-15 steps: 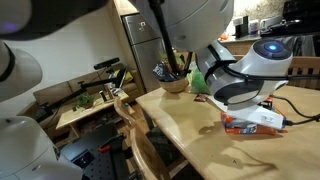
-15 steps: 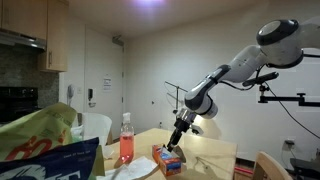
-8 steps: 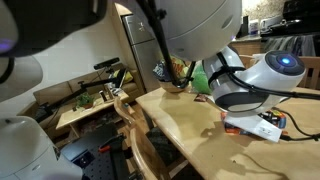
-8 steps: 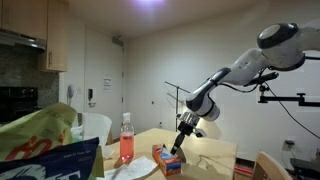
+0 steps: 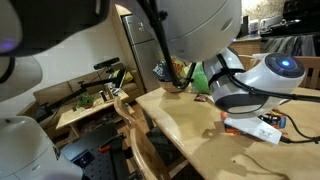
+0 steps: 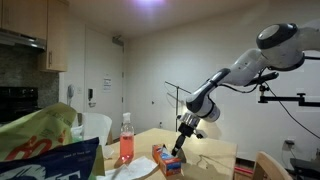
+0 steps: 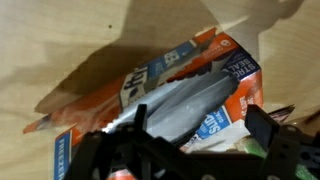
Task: Take a ziplock bag out of the box and put it on the table
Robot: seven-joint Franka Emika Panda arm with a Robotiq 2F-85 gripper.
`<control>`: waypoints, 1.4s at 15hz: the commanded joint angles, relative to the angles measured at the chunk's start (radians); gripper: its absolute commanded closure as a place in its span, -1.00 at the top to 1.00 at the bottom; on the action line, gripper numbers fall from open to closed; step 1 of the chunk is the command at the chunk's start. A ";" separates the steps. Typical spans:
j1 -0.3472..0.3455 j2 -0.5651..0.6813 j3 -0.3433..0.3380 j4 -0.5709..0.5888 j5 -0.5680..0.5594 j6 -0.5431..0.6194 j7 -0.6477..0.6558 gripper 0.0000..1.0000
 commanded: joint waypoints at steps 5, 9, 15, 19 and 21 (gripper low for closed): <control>-0.053 0.049 0.076 0.019 0.076 -0.038 -0.051 1.00; -0.059 0.070 0.083 0.032 0.111 -0.008 -0.017 1.00; -0.054 0.103 0.070 0.086 0.151 0.006 0.003 1.00; -0.048 0.132 0.065 0.131 0.162 -0.009 0.009 1.00; -0.048 0.144 0.066 0.146 0.164 -0.015 0.010 0.87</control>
